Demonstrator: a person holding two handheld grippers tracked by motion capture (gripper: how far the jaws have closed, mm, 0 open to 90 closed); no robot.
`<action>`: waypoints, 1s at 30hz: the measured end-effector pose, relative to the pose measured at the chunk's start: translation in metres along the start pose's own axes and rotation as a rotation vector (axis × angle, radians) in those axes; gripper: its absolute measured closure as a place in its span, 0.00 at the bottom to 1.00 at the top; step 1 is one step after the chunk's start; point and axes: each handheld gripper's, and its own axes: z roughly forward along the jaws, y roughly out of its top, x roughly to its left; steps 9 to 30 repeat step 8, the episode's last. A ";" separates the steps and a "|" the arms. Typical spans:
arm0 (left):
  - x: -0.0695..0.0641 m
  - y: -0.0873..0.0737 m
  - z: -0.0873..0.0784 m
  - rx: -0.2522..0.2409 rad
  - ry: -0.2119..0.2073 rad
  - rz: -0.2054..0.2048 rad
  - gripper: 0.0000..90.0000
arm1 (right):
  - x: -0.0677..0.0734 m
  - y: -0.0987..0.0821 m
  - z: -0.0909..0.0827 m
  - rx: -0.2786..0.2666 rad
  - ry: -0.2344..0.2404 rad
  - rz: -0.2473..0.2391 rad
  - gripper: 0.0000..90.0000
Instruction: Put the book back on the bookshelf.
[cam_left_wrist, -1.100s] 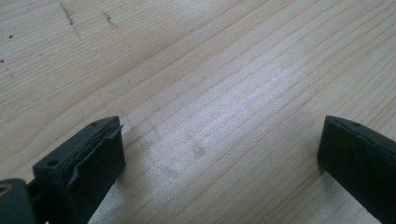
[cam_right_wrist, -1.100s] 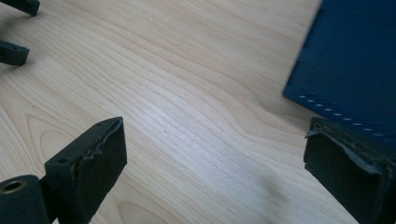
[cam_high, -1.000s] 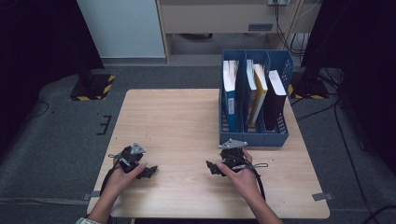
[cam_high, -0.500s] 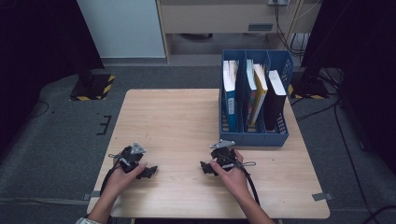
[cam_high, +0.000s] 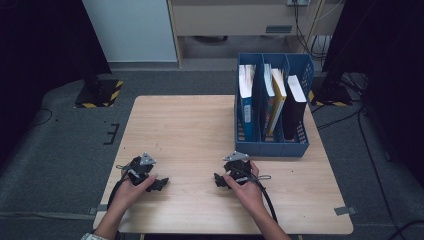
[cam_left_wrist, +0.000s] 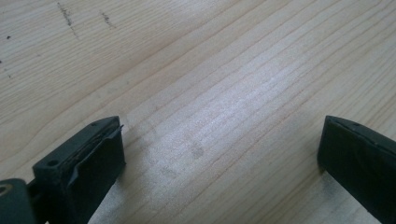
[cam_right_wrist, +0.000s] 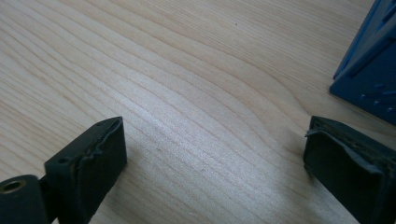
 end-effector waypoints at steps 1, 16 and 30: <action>0.000 0.000 0.000 0.000 0.000 0.000 0.00 | 0.002 -0.001 0.001 -0.006 -0.005 -0.006 0.04; 0.000 0.000 0.000 -0.002 -0.001 -0.001 0.00 | 0.003 -0.002 0.003 -0.022 -0.008 -0.006 0.03; 0.000 0.000 0.000 -0.002 -0.001 -0.001 0.00 | 0.003 -0.002 0.003 -0.022 -0.008 -0.006 0.03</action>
